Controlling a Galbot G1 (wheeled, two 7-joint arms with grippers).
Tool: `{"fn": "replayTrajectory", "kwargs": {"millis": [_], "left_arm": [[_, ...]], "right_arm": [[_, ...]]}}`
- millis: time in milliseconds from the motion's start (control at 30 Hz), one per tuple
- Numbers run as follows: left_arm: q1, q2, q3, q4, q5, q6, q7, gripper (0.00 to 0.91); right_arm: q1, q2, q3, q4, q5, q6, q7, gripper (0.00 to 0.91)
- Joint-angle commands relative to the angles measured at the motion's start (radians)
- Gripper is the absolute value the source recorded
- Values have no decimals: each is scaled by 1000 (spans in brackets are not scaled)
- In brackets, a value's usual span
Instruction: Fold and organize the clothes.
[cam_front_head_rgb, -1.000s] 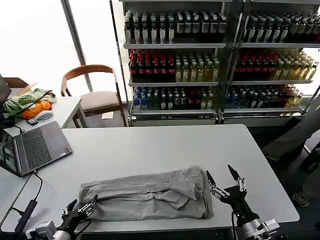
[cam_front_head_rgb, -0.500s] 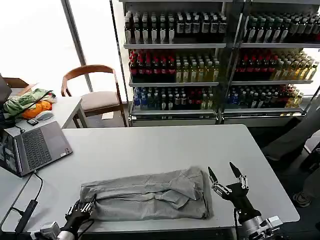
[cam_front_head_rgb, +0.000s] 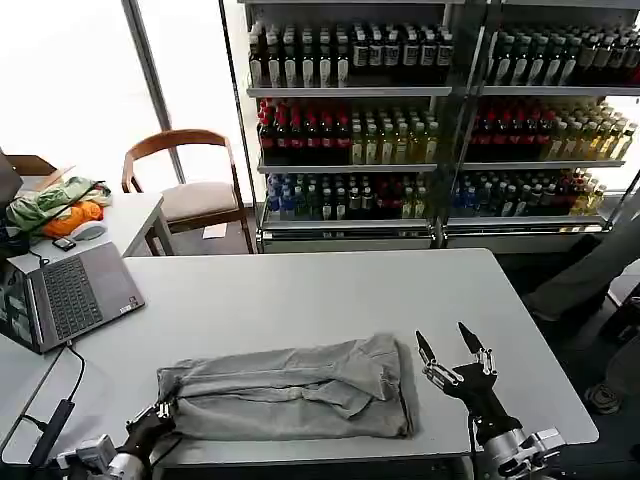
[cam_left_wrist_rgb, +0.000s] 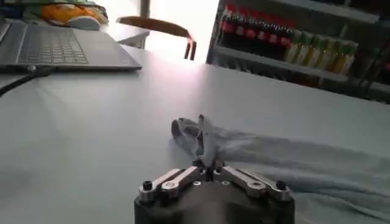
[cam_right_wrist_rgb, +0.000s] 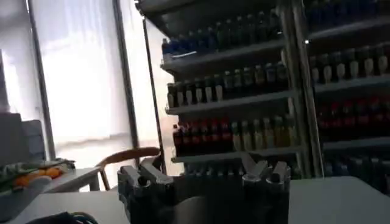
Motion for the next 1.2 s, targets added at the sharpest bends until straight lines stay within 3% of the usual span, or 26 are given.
{"fn": "replayTrajectory", "kwargs": {"millis": [33,367,633,933,1200], "left_arm": [[-28,156,-119,54,-77,17,23,0],[-31,313,-342,195,-153,59,52,0],[-34,372,-377,147,-155,81,59,0],[-88,398,-244,-44,-210,149,13,0],[-196,411,47,-143,-205,178,-35,0]], "right_arm": [[3,-1,0,-2,8,0,2,907],[11,-6,4,-8,12,0,3,907],[12,10,-7,-4,4,-1,2,907],[-16,17,6,7,-9,2,0,907],[-35,29,13,10,-25,4,-1,907]]}}
